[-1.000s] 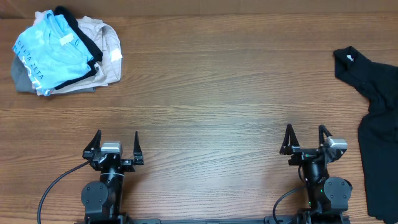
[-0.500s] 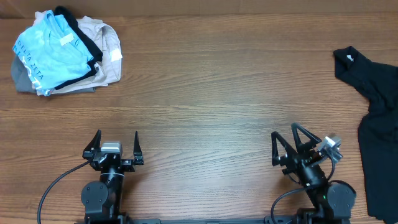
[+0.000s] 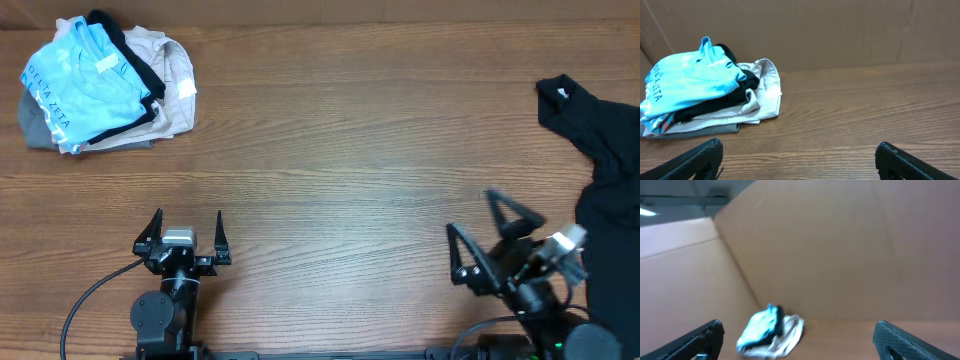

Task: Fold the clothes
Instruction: 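Reach the right gripper to the black shirt at the right edge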

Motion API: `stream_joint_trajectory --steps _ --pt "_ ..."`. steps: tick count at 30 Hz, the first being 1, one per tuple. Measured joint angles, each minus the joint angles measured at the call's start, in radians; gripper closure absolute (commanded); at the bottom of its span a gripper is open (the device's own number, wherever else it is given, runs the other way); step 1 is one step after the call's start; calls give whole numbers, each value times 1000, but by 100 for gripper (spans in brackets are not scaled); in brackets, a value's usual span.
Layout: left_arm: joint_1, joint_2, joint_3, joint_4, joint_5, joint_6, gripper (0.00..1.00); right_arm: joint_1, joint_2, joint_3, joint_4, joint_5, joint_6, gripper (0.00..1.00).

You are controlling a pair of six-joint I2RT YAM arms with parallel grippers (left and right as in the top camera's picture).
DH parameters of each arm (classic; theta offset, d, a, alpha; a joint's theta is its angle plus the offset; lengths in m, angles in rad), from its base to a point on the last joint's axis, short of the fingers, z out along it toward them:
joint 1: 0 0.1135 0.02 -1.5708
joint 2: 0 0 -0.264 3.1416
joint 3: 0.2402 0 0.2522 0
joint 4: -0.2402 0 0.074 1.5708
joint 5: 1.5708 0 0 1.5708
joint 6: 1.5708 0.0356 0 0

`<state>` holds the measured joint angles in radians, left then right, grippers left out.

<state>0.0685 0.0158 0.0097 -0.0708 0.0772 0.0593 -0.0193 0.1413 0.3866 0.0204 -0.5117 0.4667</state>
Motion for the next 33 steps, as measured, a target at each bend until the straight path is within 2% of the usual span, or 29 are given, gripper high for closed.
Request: stream_joint_trajectory --steps 5,10,14,17,20,23,33 --pt "0 0 0 0 0 0 0 0 257 269 -148 158 -101 0" --pt "0 0 0 0 0 0 0 -11 613 558 -364 383 -152 0" --pt "1 0 0 0 0 0 0 -80 959 844 -620 505 -183 0" --pt "5 0 0 0 -1 0 0 -143 1218 1085 -875 546 -195 0" --pt "6 -1 0 0 -1 0 0 -190 1424 1269 -1035 572 -201 0" --pt "6 -1 0 0 0 0 0 -224 1556 1362 -1068 587 -206 0" --pt "6 -1 0 0 0 0 0 -316 1704 1394 -984 642 -278 0"
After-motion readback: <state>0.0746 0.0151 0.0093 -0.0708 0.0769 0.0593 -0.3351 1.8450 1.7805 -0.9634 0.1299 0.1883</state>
